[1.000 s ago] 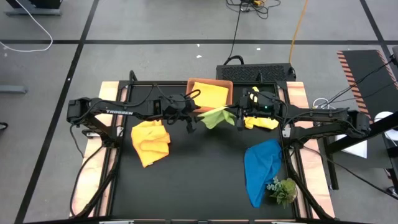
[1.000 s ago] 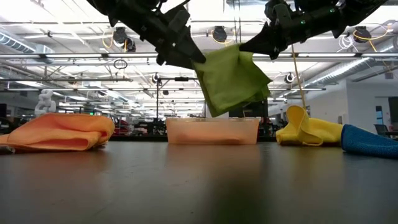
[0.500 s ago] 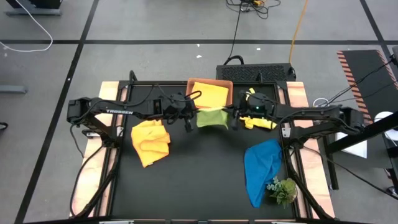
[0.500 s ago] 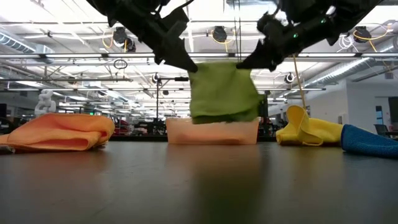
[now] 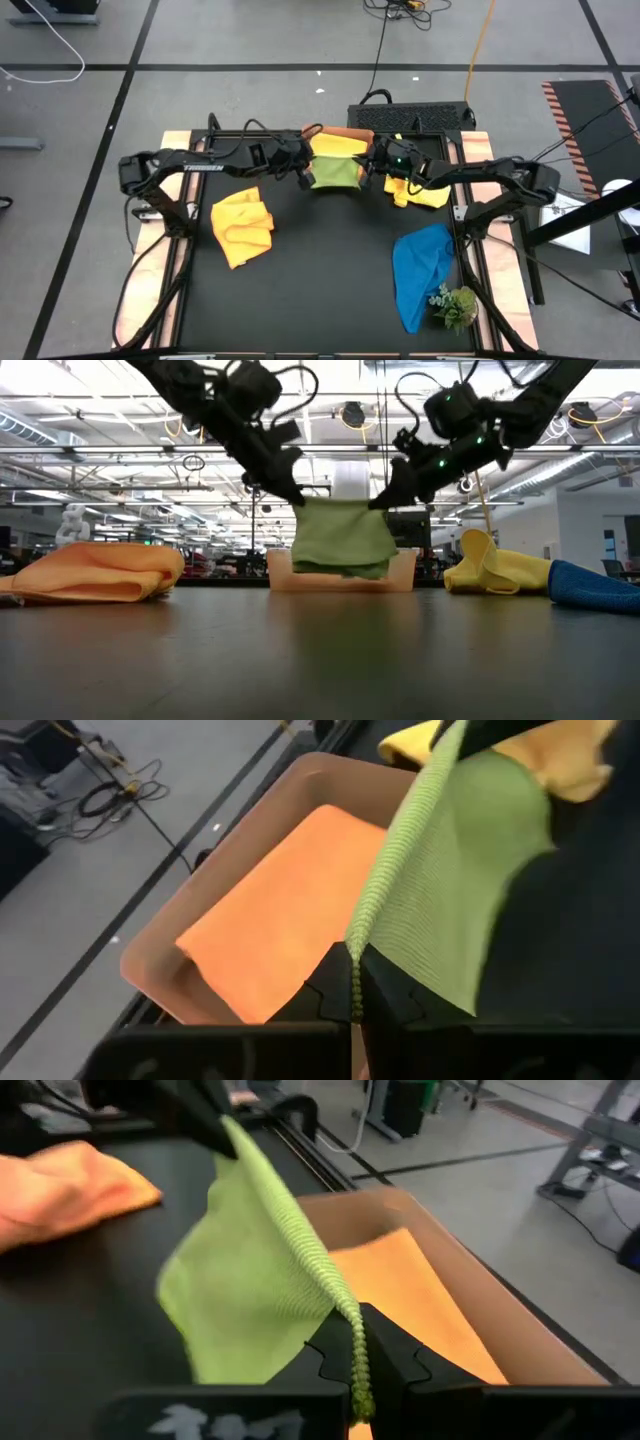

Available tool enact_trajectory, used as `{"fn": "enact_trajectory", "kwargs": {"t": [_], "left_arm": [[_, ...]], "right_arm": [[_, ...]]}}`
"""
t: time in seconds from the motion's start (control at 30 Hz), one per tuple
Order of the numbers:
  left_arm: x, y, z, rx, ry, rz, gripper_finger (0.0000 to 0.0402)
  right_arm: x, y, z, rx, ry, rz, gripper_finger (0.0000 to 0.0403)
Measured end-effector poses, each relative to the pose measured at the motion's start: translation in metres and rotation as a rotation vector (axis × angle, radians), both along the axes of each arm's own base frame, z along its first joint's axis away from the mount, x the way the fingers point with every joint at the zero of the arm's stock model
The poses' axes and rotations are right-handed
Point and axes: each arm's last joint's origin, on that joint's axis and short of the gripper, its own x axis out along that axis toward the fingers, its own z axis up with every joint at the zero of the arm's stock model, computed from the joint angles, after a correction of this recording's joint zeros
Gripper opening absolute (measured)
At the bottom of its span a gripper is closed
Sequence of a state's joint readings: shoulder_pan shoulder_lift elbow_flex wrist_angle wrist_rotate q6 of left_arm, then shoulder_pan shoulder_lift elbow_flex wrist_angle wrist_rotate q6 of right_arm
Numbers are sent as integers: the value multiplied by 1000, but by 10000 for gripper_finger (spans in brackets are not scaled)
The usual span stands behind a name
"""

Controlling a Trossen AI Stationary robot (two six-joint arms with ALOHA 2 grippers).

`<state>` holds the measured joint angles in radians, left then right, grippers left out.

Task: Fold microfiber towels
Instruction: Put the green microfiber towel into the orange bin

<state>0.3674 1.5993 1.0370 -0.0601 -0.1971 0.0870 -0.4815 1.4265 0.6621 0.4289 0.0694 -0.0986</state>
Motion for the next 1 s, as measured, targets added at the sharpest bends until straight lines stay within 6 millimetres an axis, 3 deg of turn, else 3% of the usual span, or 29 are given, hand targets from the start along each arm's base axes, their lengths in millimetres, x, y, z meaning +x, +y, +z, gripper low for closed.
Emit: {"fn": "enact_trajectory", "kwargs": {"t": [0.27, 0.47, 1.0], "left_arm": [[6, 46, -38, -5, -7, 35, 4], [3, 67, -44, 8, -52, 64, 8], [0, 78, -49, 59, -15, 35, 10]], "right_arm": [[-1, -28, -22, -40, 27, -69, 0], [-3, -42, -31, -106, 62, -76, 0], [-4, -54, -53, -126, 119, -86, 0]]}}
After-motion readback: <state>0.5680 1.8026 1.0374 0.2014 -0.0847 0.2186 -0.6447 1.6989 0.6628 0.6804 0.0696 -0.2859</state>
